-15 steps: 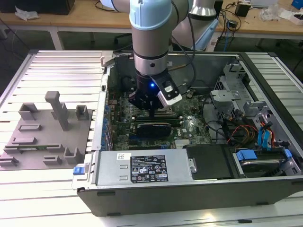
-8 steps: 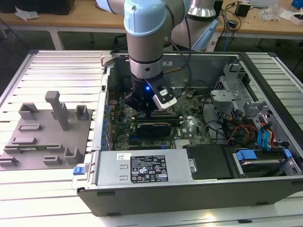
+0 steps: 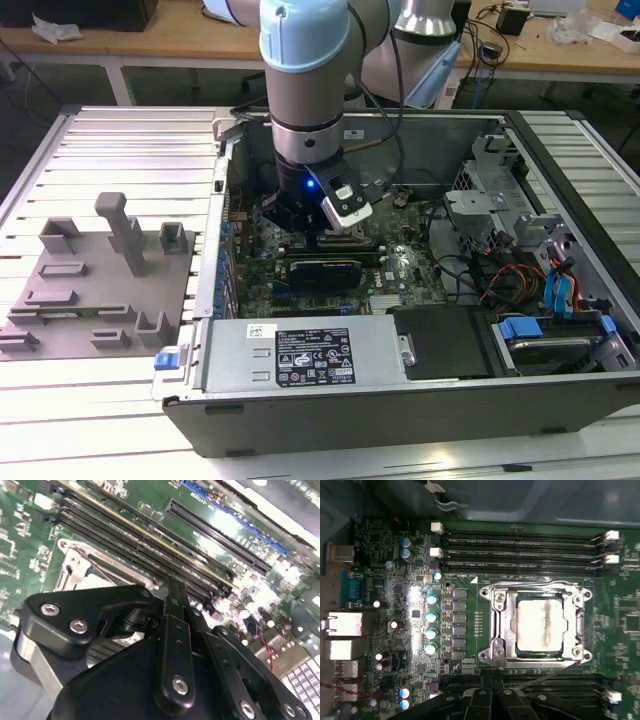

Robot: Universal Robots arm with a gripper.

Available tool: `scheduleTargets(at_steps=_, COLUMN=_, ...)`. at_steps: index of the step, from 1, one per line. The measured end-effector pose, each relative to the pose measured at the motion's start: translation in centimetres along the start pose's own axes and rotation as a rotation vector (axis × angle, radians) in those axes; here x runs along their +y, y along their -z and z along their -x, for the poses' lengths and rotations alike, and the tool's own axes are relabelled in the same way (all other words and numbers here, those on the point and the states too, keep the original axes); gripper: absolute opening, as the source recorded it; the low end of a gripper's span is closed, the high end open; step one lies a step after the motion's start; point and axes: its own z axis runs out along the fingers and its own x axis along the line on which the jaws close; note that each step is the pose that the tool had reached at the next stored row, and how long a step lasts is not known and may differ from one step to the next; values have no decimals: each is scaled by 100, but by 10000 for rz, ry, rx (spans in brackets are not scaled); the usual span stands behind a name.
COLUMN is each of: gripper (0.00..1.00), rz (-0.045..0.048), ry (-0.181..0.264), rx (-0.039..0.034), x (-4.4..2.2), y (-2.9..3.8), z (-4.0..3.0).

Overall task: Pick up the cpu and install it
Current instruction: 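Install the second cpu locking lever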

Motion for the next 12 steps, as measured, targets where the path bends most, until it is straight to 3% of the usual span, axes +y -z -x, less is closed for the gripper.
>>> scheduleTargets(at_steps=3, gripper=11, rz=2, ry=0, rx=-1, x=5, y=143, z=10)
scheduleTargets(at_steps=7, gripper=11, rz=-1, ry=1, rx=0, x=15, y=457, z=31)
scheduleTargets(at_steps=9, gripper=11, rz=0, ry=1, rx=-1, x=17, y=512, z=35)
scheduleTargets(at_steps=12, gripper=11, rz=0, ry=2, rx=0, x=16, y=511, z=76)
